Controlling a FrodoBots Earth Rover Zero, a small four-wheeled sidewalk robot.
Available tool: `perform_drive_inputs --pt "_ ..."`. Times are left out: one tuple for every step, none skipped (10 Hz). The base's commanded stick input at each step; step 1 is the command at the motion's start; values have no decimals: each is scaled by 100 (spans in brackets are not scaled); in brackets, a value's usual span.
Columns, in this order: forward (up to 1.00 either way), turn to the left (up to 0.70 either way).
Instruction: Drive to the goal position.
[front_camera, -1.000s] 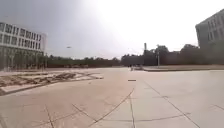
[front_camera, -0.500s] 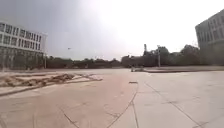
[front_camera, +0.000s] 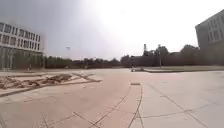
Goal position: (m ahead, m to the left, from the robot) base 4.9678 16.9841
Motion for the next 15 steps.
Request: perform_drive_inputs --pt "70 0" --pt "70 0" --pt "70 0" --pt "70 0" --pt "70 0" --pt "70 0" --pt "70 0" --pt "70 0" --pt "70 0" --pt "70 0" --pt "70 0" --pt "70 0" --pt "70 0" --pt "70 0" --pt "70 0"
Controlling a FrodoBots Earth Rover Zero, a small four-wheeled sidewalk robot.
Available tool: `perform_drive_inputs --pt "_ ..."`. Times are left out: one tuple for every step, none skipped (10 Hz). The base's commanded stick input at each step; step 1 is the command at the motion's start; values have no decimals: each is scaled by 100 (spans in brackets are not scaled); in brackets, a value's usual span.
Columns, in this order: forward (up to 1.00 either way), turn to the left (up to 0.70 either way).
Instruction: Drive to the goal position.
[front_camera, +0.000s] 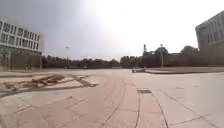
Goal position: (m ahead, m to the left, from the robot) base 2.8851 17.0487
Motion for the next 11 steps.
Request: perform_drive_inputs --pt "70 0" --pt "70 0" --pt "70 0" --pt "70 0" --pt "70 0" --pt "70 0" --pt "70 0" --pt "70 0" --pt "70 0" --pt "70 0" --pt "70 0"
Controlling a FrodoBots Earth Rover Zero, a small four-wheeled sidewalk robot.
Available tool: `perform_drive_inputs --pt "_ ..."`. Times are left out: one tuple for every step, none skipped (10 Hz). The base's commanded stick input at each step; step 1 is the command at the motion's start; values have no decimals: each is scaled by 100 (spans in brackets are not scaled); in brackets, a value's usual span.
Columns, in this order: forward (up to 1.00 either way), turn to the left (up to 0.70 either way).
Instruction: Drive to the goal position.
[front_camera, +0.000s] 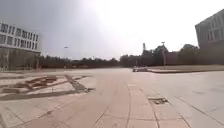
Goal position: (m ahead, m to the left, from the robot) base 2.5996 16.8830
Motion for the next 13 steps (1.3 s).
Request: perform_drive_inputs --pt "70 0" --pt "70 0" --pt "70 0" --pt "70 0" --pt "70 0" --pt "70 0" --pt "70 0" --pt "70 0" --pt "70 0" --pt "70 0" --pt "70 0" --pt "70 0" --pt "70 0"
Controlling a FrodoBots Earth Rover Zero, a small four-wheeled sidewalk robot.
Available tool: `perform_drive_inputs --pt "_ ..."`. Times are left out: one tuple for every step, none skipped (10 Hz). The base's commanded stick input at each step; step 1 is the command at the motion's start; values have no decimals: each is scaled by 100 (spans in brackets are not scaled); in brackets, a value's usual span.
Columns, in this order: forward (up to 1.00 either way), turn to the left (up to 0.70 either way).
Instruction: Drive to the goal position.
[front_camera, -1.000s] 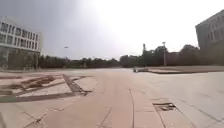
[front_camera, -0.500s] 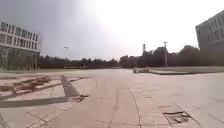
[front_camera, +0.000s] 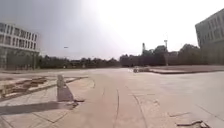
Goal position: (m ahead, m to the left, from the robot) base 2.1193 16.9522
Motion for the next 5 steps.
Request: perform_drive_inputs --pt "70 0" --pt "70 0" --pt "70 0" --pt "70 0" --pt "70 0"
